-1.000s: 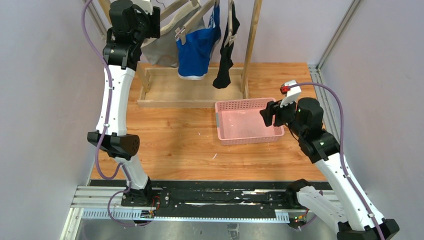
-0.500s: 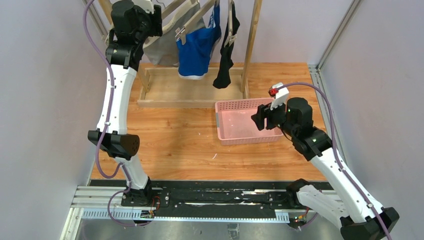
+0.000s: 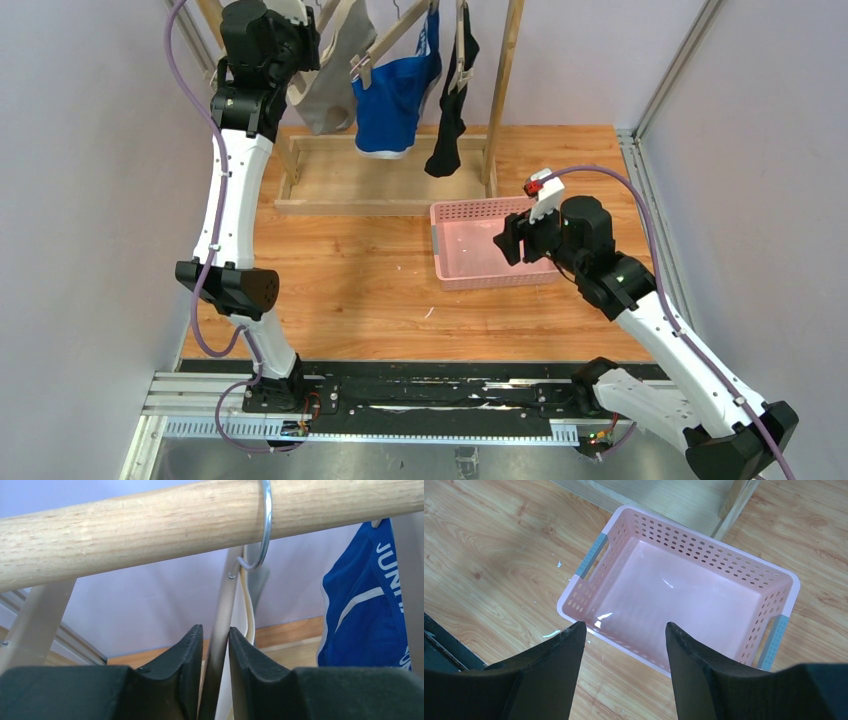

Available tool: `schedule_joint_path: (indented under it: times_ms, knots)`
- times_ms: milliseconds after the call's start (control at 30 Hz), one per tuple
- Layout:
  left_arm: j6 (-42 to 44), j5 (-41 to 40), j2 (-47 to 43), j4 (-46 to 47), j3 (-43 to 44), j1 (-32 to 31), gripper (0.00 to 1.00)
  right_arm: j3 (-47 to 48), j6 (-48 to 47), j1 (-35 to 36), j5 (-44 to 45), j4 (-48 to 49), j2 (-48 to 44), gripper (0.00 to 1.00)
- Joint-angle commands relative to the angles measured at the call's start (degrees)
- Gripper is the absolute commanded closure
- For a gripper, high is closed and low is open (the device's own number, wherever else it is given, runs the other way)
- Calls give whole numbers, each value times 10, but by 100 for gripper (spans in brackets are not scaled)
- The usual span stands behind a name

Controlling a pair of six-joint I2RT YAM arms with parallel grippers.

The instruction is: Remove the underwear clipped to the hanger

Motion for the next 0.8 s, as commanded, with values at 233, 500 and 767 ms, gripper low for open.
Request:
schedule_joint_path:
  times_ms: [233, 500, 767]
  knots:
    - [-11, 24, -11, 12, -14, 4, 89, -5, 3, 19, 21, 16, -4, 39]
    - [-27, 41, -10, 11, -11, 4, 98, -10, -2, 22, 30, 14, -9, 39]
    - [-17, 43, -27, 61, -38, 4, 100, -22, 1, 24, 36, 17, -6, 39]
